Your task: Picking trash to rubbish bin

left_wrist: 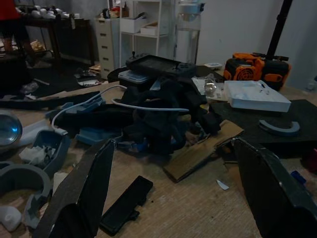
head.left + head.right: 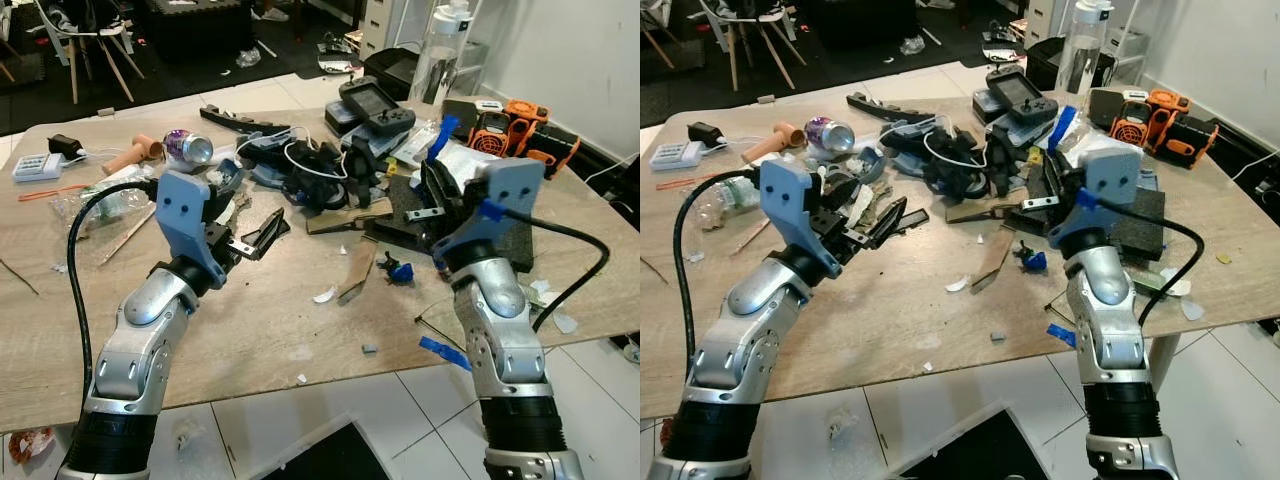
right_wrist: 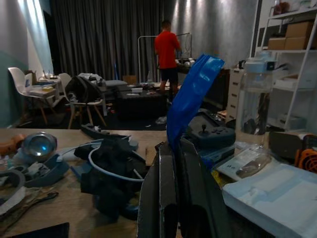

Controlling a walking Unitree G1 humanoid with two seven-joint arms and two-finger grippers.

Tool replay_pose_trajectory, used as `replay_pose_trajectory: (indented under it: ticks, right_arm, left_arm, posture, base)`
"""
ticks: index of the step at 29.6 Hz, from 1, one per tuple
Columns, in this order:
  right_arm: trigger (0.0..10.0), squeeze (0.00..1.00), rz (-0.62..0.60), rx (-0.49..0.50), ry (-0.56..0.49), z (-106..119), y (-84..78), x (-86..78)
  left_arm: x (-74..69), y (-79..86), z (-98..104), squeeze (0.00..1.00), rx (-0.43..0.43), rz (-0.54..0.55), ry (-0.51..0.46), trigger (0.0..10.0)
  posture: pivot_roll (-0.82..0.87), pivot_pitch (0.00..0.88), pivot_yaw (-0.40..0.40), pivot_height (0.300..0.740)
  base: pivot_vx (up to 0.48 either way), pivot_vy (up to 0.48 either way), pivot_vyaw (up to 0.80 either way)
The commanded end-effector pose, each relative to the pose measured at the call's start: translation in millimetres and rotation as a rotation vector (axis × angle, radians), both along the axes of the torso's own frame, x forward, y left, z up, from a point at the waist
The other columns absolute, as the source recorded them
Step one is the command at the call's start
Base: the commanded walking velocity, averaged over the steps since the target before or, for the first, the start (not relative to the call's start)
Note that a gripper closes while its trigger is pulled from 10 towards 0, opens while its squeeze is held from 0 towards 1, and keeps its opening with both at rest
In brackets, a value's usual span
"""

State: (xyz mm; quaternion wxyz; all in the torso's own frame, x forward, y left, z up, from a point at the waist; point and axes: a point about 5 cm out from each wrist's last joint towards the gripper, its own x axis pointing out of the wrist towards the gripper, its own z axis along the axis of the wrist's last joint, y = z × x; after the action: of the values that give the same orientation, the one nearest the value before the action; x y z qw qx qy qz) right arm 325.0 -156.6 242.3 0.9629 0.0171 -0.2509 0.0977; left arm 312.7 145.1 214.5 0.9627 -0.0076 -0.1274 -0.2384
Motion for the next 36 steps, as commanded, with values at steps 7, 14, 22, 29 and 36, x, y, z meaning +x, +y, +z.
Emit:
replay_pose_trajectory:
  ticks: [7, 14, 22, 29, 36]
  right_arm:
    - [10.0, 0.00, -0.006, 0.010, 0.079, -11, 2.0, -0.8]
    - [10.0, 0.00, 0.005, -0.015, 0.092, -14, 5.6, -2.5]
    - [10.0, 0.00, 0.032, -0.071, 0.080, -14, 16.0, -4.6]
    - [10.0, 0.00, 0.040, -0.078, 0.070, -13, 20.4, -4.4]
    - [10.0, 0.00, 0.031, -0.094, 0.054, -12, 20.6, -5.4]
  left_arm:
    - [5.9, 3.1, 0, 0.00, -0.042, 0.095, 0.028, 10.0]
    - [6.3, 1.7, -6, 0.00, -0.001, 0.148, 0.053, 10.0]
    - [6.5, 2.4, -4, 0.00, 0.022, 0.241, 0.010, 10.0]
    - [7.4, 6.6, 1, 0.00, 0.020, 0.280, -0.018, 10.0]
    - [8.2, 13.6, 7, 0.00, -0.031, 0.336, -0.048, 10.0]
  posture:
    - [0.00, 0.141, 0.029, 0.740]
    - [0.00, 0.132, 0.028, 0.740]
    - [0.01, 0.114, 0.020, 0.740]
    - [0.01, 0.103, 0.020, 0.740]
    - [0.01, 0.092, 0.017, 0.740]
  base:
    - [0.000, 0.000, 0.00]
    - [0.000, 0.000, -0.46]
    - [0.000, 0.000, -0.80]
    - [0.000, 0.000, -0.80]
    - [0.000, 0.000, -0.80]
